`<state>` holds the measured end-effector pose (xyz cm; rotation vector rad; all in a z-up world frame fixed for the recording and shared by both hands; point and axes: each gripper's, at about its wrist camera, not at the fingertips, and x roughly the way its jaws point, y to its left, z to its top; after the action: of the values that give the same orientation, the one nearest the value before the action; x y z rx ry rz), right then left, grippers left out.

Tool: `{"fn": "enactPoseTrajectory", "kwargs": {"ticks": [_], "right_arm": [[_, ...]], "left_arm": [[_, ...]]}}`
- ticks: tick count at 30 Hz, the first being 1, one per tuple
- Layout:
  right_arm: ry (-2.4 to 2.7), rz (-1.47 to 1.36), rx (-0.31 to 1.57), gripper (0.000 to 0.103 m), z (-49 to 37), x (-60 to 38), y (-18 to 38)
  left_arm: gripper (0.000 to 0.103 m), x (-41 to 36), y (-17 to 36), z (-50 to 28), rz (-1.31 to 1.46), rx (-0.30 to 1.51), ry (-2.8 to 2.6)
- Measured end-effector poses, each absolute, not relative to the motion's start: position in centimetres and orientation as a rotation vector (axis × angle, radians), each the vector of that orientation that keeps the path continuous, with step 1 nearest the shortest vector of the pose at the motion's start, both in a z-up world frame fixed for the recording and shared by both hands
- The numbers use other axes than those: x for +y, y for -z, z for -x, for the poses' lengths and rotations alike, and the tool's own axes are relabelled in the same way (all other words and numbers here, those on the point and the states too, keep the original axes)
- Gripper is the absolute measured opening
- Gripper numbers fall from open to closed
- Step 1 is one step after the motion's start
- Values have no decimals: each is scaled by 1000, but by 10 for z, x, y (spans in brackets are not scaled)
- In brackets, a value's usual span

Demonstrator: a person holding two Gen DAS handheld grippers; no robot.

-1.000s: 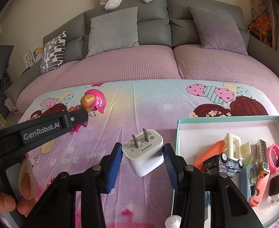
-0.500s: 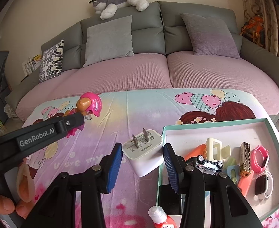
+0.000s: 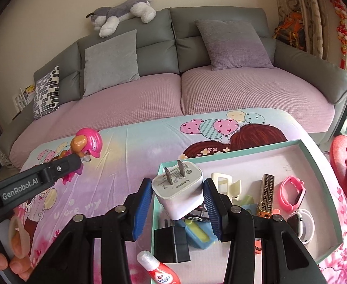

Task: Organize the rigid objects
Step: 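Lift the toy dog and white charger and carry both toward the tray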

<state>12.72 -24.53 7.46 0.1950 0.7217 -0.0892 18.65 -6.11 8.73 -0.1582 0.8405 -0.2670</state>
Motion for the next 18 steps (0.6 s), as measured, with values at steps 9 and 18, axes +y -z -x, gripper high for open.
{"fn": "enactPoseTrajectory", "kwargs": {"ticks": [9,18], "right_arm": [[232,-285,727,47,-112,-300,-72],[390,-311,712,47,-93,-339,-73]], "left_arm": [[42,-101,-92,-174,86,845,333],[42,-155,-89,-155,-22,869,433]]}}
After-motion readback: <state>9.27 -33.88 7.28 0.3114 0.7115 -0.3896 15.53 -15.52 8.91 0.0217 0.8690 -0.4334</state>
